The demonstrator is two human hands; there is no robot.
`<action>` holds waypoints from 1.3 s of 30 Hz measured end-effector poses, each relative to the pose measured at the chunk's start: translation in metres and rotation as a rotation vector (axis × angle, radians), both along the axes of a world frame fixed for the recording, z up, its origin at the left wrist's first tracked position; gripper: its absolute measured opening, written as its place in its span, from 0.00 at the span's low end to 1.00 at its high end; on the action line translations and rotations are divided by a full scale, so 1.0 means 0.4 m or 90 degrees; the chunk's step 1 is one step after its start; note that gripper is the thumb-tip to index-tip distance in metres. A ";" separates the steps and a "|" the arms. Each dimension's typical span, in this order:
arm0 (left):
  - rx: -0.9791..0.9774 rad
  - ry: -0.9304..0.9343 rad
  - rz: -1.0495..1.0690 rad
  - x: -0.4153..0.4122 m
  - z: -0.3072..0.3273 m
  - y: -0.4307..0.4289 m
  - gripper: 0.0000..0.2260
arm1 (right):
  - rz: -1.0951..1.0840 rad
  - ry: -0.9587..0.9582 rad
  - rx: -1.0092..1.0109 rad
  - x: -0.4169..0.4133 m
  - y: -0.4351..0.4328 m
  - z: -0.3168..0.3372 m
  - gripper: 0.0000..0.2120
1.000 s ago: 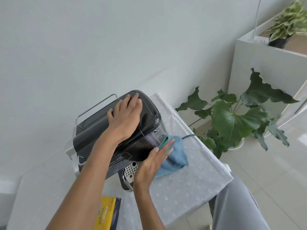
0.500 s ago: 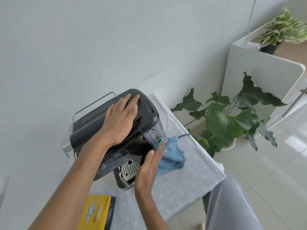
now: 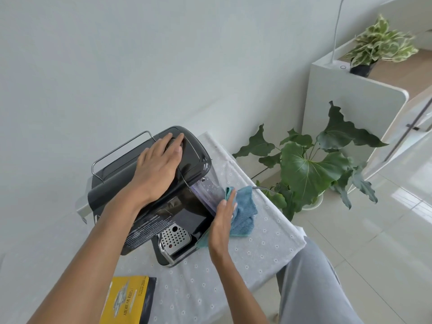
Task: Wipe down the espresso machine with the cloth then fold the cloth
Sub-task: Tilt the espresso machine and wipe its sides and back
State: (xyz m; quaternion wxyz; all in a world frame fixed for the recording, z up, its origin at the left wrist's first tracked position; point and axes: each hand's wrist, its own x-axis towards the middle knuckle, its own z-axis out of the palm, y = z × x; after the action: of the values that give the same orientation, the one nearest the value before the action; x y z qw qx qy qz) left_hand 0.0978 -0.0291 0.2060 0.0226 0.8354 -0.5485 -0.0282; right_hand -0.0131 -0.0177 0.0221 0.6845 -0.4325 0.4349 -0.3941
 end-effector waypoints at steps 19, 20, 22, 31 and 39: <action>0.010 0.011 0.018 0.002 -0.005 -0.002 0.36 | 0.280 -0.057 -0.001 -0.040 -0.230 0.085 0.31; 0.014 0.011 0.019 0.001 -0.004 -0.002 0.37 | 0.299 -0.043 0.022 -0.036 -0.245 0.072 0.30; 0.020 0.006 0.020 0.000 -0.002 -0.001 0.38 | 0.302 0.012 0.076 -0.042 -0.250 0.050 0.26; -0.001 0.030 0.033 -0.002 -0.005 -0.003 0.34 | 0.300 -0.047 0.012 -0.045 -0.266 0.168 0.23; -0.084 0.146 0.053 -0.024 0.013 0.027 0.29 | 0.240 0.055 0.112 -0.051 -0.188 0.052 0.39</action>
State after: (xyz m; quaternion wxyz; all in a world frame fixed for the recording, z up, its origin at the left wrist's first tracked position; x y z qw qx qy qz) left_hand 0.0883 -0.0182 0.2114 0.1414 0.8456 -0.5076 -0.0860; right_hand -0.0336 -0.0930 0.0427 0.7619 -0.4615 0.4078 -0.2005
